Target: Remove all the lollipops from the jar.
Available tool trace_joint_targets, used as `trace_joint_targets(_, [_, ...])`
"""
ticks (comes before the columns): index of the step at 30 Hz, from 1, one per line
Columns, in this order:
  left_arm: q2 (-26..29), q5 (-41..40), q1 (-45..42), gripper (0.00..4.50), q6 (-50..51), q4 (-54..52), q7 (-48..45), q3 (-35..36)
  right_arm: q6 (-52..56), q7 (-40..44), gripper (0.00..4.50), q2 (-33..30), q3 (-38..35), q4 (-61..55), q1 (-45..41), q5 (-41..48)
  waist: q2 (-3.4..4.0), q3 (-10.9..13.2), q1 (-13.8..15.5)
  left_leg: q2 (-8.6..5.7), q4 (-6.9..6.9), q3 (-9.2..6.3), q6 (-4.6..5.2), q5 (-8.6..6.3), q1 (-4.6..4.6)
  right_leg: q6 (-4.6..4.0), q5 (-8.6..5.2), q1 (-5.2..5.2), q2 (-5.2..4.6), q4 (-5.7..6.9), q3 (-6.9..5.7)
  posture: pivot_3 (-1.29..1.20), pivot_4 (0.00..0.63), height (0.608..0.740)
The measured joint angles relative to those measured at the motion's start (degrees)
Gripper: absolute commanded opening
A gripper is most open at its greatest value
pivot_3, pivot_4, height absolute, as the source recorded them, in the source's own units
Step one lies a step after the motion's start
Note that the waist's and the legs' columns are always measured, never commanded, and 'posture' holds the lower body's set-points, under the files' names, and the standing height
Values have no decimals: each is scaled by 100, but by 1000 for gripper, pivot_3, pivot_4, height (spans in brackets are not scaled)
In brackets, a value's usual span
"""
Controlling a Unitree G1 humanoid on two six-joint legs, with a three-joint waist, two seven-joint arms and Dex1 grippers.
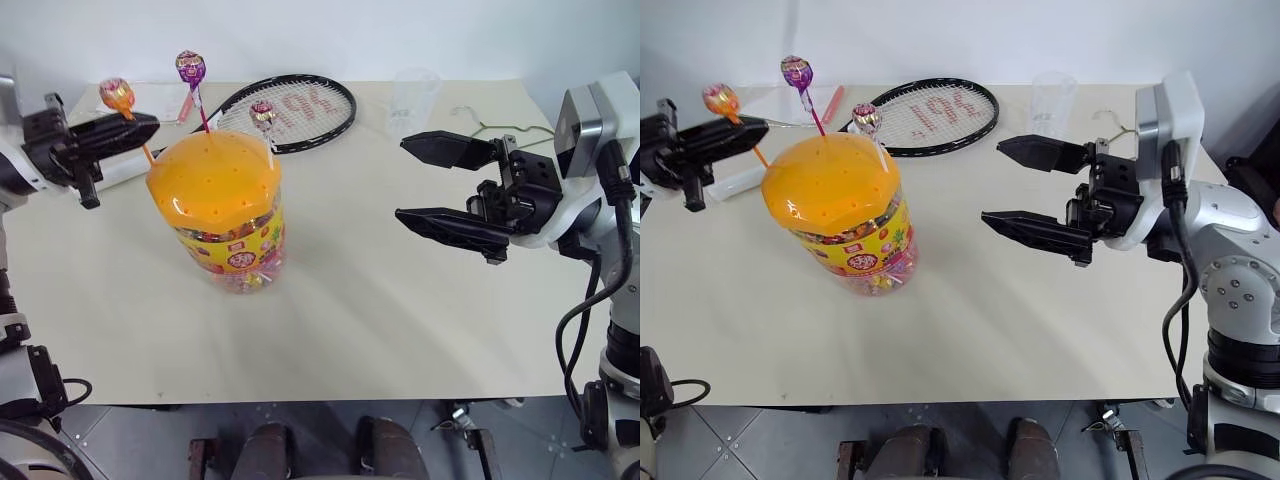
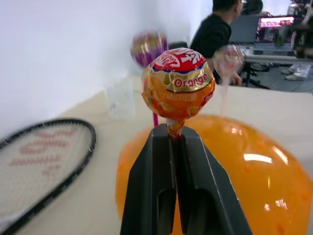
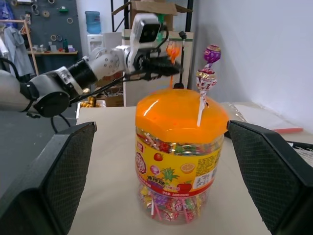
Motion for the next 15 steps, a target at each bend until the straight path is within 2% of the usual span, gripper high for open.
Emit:
trace_joint_targets(8, [341, 517, 64, 62, 1104, -364, 2089, 158, -12, 398, 4500, -218, 57, 103, 2, -269, -9, 5, -10, 1, -1, 2, 1, -1, 3, 0, 0, -1, 0, 2, 8, 0, 150, 740])
trace_joint_targets(15, [768, 833, 1272, 62, 2036, -294, 3177, 800, -16, 615, 4500, -222, 188, 542, -10, -552, -14, 8, -15, 0, -6, 29, 1, -1, -1, 0, 0, -36, 0, 29, 45, 0, 150, 740])
